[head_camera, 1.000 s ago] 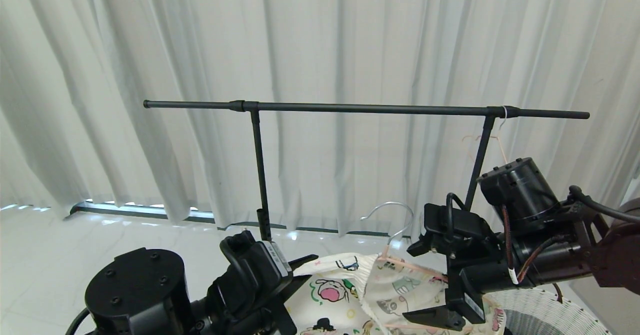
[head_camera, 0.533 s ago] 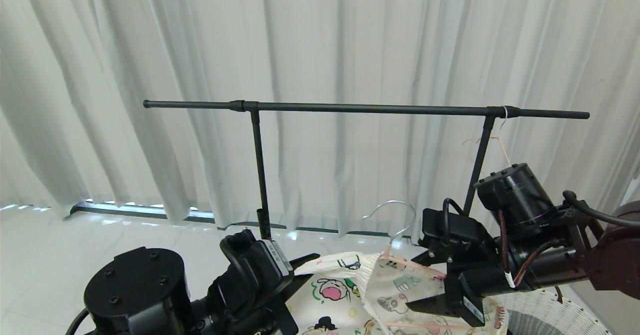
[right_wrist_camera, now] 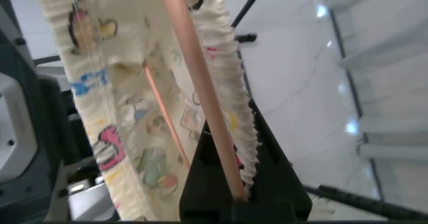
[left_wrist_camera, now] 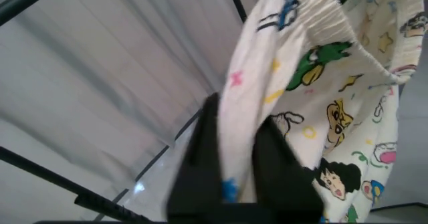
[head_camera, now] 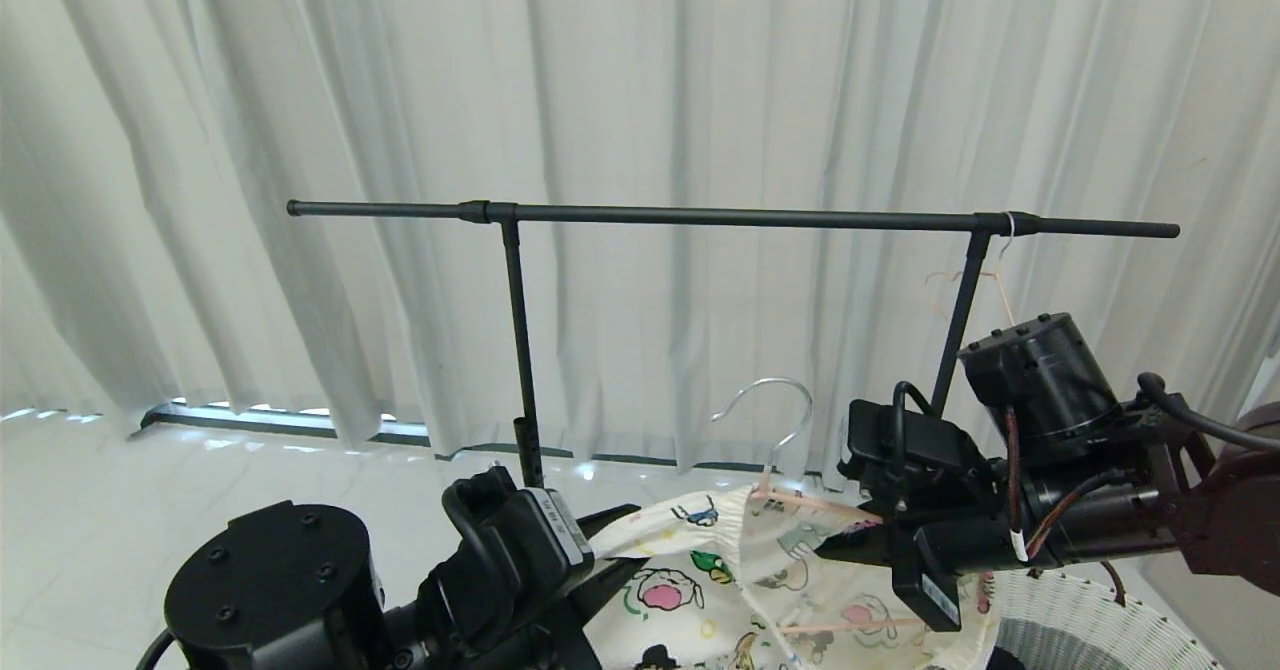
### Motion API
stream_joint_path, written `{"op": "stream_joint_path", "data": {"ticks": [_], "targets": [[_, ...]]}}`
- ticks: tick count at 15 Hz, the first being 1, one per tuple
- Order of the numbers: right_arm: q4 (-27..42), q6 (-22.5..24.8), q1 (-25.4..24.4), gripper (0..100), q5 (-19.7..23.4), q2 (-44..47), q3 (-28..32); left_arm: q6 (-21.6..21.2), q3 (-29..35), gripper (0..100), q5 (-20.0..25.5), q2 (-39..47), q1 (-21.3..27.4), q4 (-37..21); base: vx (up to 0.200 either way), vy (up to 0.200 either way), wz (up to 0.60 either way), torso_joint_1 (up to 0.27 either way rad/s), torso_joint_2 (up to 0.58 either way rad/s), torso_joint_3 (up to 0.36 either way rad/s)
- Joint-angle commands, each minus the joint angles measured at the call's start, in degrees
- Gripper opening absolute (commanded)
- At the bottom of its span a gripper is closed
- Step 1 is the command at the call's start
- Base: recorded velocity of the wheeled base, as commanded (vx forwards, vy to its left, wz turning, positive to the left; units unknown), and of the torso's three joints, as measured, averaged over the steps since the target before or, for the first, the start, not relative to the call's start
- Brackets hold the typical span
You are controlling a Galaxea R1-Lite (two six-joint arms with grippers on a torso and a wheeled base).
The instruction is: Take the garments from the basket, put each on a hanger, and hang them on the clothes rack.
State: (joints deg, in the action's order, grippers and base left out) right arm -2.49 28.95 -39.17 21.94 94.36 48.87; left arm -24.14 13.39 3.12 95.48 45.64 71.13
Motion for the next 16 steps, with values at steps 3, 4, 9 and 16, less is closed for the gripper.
{"op": "stream_joint_path", "data": {"ticks": [3,4,9,16], "targets": [[-4.5,6.6,1.9,0,1.0,-1.9,-1.1,0.1,0.1,100,-0.2,0.0,-0.7,-0.1,0.0,0.0,0.0,0.0,0.0,0.0],[-6.0,9.5,3.7,0,2.1,-2.0,-1.5,0.1,0.1,100,-0.7,-0.1,-1.4,-0.1,0.0,0.0,0.0,0.0,0.0,0.0],[-7.8,15.1,12.4,0,5.9,-4.5,-1.4,0.5,-7.6,100,-1.5,-1.7,-9.5,0.7,0.0,0.0,0.0,0.0,0.0,0.0],[-7.4,15.0,13.0,0,11.5,-9.2,-1.5,8.0,-11.1,100,4.1,5.1,-18.7,0.7,0.0,0.0,0.0,0.0,0.0,0.0]]}}
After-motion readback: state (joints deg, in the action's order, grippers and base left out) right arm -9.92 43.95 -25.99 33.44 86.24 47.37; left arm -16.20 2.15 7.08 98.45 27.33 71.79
